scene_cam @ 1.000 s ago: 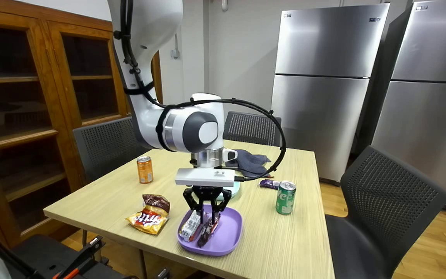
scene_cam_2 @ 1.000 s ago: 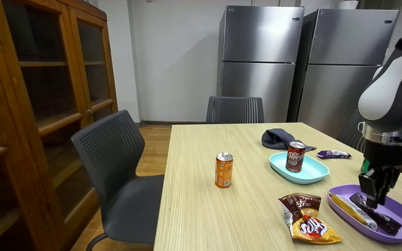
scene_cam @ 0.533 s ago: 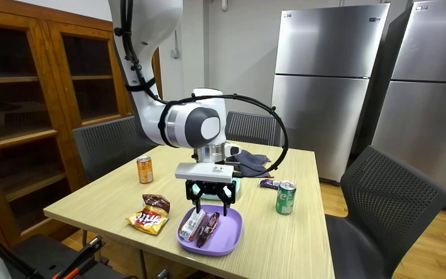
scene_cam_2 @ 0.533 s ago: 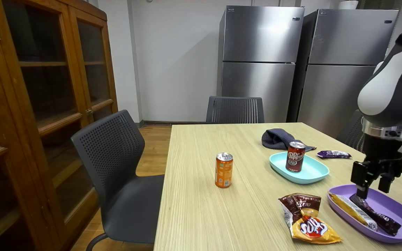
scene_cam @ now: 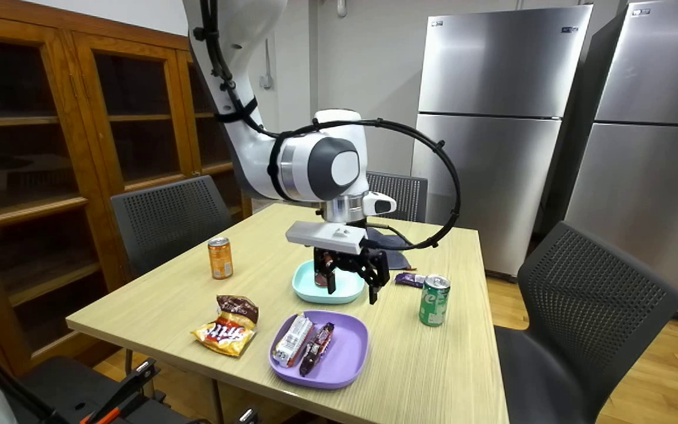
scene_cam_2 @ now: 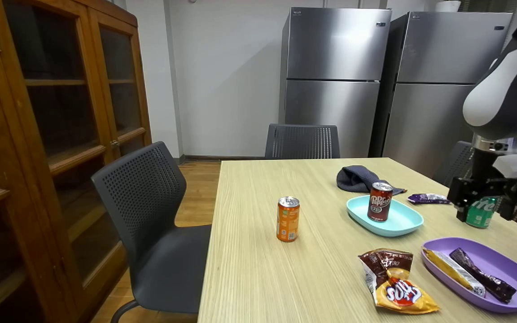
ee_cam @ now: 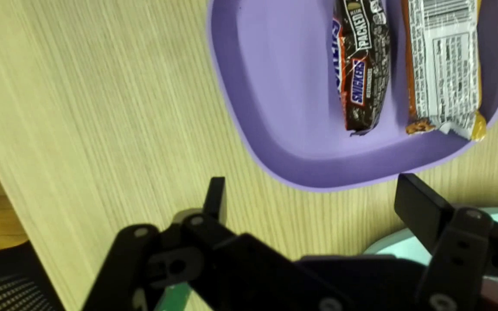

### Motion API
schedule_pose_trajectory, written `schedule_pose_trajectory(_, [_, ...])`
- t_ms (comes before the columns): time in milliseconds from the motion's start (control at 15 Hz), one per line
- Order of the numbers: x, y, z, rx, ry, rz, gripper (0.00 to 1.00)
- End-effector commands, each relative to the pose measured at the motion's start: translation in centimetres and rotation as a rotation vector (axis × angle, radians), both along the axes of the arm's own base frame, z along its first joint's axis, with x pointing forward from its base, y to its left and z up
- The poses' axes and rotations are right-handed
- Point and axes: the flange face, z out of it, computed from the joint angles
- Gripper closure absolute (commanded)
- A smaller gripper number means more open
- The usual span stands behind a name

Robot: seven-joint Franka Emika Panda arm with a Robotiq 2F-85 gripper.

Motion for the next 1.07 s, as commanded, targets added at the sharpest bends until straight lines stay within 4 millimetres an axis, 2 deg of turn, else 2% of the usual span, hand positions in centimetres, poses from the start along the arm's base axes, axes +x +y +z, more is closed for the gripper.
schedule_pose_trajectory(0, [1.7, -1.6, 2.1, -0.023, 0.013, -0.159, 0.0])
schedule_pose_trajectory(67, [0.8, -1.1, 0.9, -0.011, 0.001, -0.082, 0.0])
schedule_pose_trajectory(267, [1.4, -1.9, 1.6, -0.019, 0.0, -0.13, 0.0])
schedule_pose_trajectory(800, [1.5, -1.8, 1.6, -0.018, 0.002, -0.14, 0.0])
schedule_pose_trajectory(1000, [2.7, -2.5, 1.8, -0.011, -0.025, -0.197, 0.0])
